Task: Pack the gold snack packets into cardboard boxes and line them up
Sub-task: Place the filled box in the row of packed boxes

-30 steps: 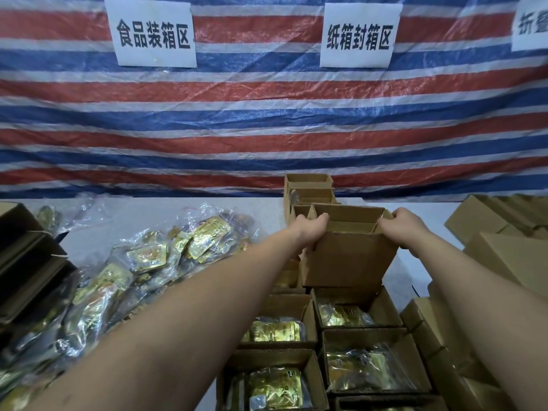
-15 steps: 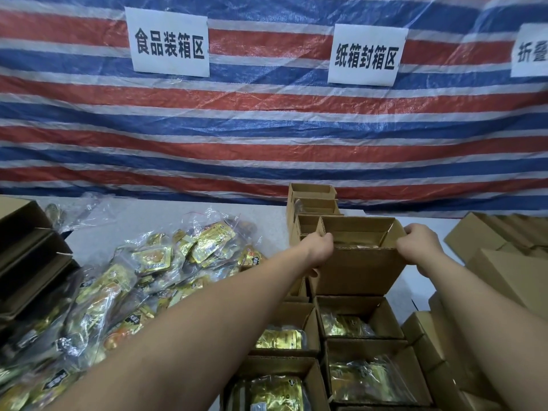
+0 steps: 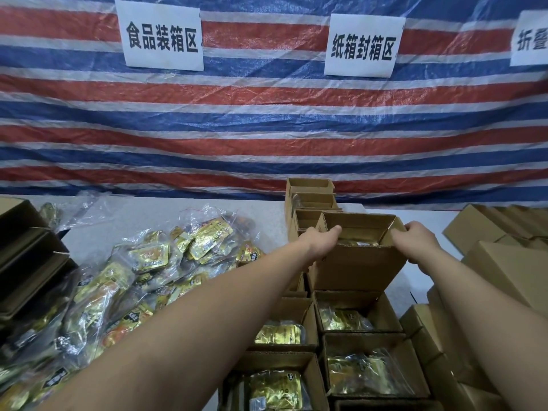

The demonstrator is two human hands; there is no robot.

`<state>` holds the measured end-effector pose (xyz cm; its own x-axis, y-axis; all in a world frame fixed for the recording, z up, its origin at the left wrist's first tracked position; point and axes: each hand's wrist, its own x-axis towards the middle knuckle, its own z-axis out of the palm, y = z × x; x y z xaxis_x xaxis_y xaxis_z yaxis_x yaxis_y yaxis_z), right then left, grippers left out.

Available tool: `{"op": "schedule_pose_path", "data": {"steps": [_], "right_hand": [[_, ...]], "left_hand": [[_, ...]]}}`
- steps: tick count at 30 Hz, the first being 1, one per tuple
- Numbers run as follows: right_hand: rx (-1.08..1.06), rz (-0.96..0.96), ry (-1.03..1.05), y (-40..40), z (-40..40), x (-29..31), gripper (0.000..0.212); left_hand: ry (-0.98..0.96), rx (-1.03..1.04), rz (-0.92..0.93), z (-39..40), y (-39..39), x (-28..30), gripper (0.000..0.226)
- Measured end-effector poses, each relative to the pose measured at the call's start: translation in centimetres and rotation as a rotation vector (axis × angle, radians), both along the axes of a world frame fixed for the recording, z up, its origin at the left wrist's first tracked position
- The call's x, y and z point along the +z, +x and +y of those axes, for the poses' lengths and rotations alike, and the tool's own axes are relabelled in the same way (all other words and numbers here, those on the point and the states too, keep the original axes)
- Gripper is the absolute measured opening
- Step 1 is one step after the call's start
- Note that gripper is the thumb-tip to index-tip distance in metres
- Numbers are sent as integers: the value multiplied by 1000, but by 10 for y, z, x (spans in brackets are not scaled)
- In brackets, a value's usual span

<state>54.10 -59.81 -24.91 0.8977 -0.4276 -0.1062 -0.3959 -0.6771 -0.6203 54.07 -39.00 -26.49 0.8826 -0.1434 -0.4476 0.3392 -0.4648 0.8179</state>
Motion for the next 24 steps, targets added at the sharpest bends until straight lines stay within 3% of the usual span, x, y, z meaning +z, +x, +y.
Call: {"op": "schedule_pose_path", "data": {"steps": [6, 10, 14, 21, 24], "right_hand": [[-19, -84, -165, -20, 12, 16, 53], [72, -347, -228, -50, 41, 25, 41], [252, -394, -239, -86, 104, 21, 34], [377, -381, 31, -136, 244, 27, 31], [453, -378, 125, -164, 305, 30, 17]], "left_hand": [[-36, 24, -75, 27, -16, 6, 77], [28, 131, -249, 98, -53, 11, 56], [94, 229, -277, 188, -105, 2, 42], [271, 340, -409, 320, -195, 22, 32], [274, 361, -443, 362, -239, 32, 24]]}}
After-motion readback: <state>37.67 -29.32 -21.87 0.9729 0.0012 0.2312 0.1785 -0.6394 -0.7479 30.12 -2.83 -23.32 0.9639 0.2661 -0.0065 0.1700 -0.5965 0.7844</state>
